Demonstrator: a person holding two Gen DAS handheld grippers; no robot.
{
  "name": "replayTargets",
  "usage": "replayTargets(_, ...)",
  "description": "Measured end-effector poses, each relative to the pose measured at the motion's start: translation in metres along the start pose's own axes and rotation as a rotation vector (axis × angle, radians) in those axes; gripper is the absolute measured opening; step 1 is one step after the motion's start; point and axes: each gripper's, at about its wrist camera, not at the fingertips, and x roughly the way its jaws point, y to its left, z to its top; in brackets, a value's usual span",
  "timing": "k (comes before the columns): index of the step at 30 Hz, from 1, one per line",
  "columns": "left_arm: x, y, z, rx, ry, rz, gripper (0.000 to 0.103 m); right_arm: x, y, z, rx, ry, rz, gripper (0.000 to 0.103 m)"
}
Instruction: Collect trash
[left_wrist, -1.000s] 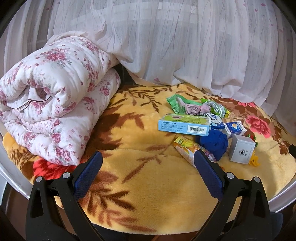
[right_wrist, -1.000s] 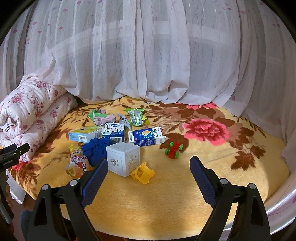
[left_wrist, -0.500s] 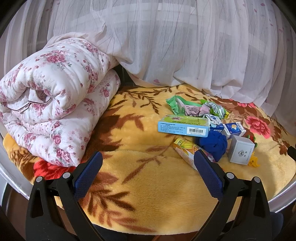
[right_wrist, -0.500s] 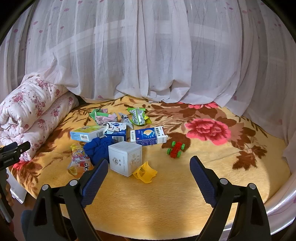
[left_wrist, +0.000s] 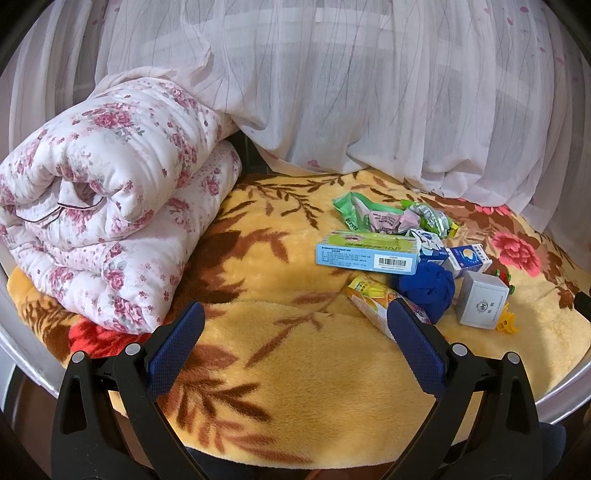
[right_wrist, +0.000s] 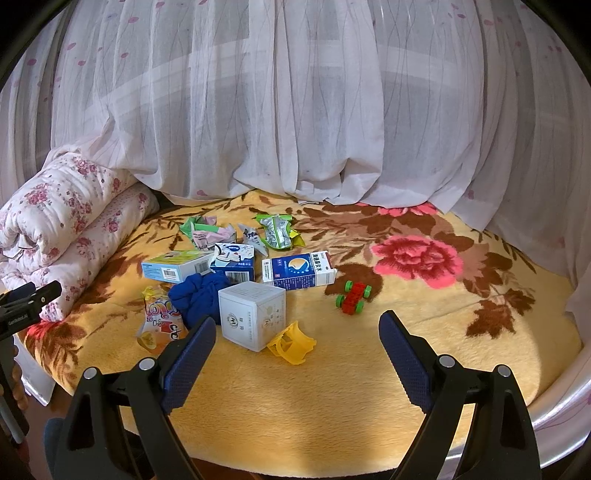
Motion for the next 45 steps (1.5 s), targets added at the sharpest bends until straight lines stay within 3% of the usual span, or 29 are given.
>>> replayTargets(26, 0.004, 0.002, -0.003, -0.004, 0.015, -0.004, 0.096, 0.012, 0.021, -0.009, 0.0, 0.034, 0.026, 0.088)
replayTargets(32, 0.013, 0.005, -0.011, -0.01, 0.039, -0.006, 0.096, 0.052, 0.034, -0.009, 0.012, 0.097, 0.062, 0.091)
replayTargets(43, 0.027, 0.021, -0.02, -0.038, 0.077, 0.007, 0.096, 0.147, 0.073, -0.003, -0.031, 0.199, -0.046, 0.092)
replayTargets(44, 0.029, 0.022, -0.02, -0.04, 0.08, 0.009, 0.096, 0.153, 0.073, -0.004, -0.031, 0.208, -0.055, 0.09)
replayTargets(45, 0.031, 0.024, -0.021, -0.044, 0.084, 0.01, 0.096, 0.159, 0.073, -0.004, -0.029, 0.223, -0.06, 0.08)
